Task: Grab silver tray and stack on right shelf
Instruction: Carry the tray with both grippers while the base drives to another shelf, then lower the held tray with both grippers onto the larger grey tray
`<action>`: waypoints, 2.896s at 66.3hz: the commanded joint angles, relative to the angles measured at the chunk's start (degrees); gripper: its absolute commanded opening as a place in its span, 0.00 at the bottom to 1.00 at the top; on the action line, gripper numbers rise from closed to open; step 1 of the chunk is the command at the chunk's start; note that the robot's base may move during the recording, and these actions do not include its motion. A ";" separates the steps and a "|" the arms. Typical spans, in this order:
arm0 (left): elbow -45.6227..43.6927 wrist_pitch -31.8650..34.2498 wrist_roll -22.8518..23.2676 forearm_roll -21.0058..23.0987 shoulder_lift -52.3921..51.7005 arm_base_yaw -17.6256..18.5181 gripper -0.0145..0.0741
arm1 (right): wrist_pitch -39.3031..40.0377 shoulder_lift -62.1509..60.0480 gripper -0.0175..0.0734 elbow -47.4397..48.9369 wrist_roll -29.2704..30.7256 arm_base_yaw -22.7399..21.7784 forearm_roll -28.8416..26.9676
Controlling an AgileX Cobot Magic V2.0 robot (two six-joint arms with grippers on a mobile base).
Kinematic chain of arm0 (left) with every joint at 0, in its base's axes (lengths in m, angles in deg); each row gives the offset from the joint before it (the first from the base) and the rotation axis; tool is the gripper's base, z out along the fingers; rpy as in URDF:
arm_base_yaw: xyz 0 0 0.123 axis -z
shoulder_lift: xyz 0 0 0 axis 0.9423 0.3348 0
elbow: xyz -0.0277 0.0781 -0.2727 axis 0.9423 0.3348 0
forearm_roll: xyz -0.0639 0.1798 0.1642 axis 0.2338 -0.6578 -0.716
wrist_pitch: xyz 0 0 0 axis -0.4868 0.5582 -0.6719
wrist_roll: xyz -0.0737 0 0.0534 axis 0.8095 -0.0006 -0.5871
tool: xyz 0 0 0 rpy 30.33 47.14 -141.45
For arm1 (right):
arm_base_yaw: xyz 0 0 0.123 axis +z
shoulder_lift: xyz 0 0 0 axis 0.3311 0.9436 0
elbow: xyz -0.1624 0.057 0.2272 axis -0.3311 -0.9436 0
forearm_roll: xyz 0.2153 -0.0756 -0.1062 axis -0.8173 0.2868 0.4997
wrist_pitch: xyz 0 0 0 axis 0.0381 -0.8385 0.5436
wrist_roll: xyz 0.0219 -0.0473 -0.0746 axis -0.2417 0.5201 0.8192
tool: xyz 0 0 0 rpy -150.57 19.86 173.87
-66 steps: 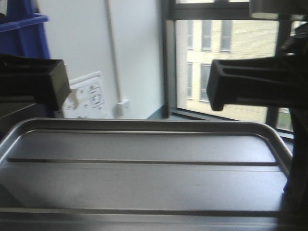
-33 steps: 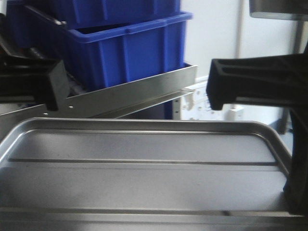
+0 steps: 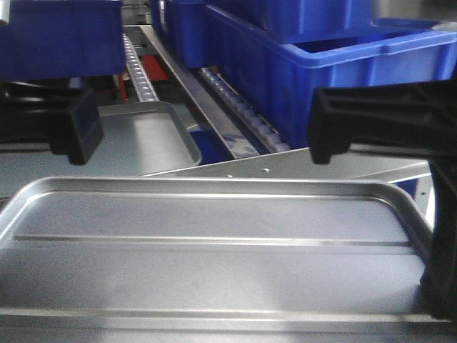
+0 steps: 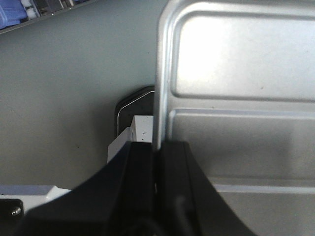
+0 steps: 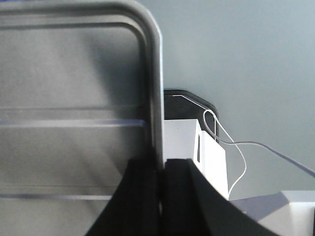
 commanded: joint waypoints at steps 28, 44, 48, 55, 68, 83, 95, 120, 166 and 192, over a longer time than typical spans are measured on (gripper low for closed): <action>-1.23 -11.18 -0.06 -2.62 -1.49 0.24 0.05 | -3.74 -1.55 0.26 1.43 0.10 -0.14 3.11; -1.23 -11.18 -0.06 -2.62 -1.49 0.24 0.05 | -3.74 -1.55 0.26 1.43 0.10 -0.14 3.11; -1.23 -11.18 -0.06 -2.62 -1.49 0.24 0.05 | -3.74 -1.55 0.26 1.43 0.10 -0.14 3.11; -1.23 -11.18 -0.06 -2.62 -1.49 0.24 0.05 | -3.74 -1.55 0.26 1.43 0.10 -0.14 3.11; -1.23 -11.18 -0.06 -2.62 -1.49 0.24 0.05 | -3.74 -1.55 0.26 1.43 0.10 -0.14 3.11; -1.23 -11.18 -0.06 -2.62 -1.49 0.24 0.05 | -3.74 -1.55 0.26 1.43 0.10 -0.14 3.11; -1.23 -11.18 -0.06 -2.62 -1.49 0.24 0.05 | -3.74 -1.55 0.26 1.43 0.10 -0.14 3.11; -1.23 -11.05 -0.06 -2.62 -1.49 0.24 0.05 | -3.74 -1.55 0.26 1.43 0.10 -0.14 3.11; -1.23 -6.05 5.27 -3.57 -1.49 0.12 0.05 | -2.87 -1.55 0.26 1.43 0.10 -0.14 3.11; -1.72 5.47 -3.67 -8.33 -1.49 0.12 0.05 | 1.00 -1.55 0.26 2.80 7.09 -1.04 4.07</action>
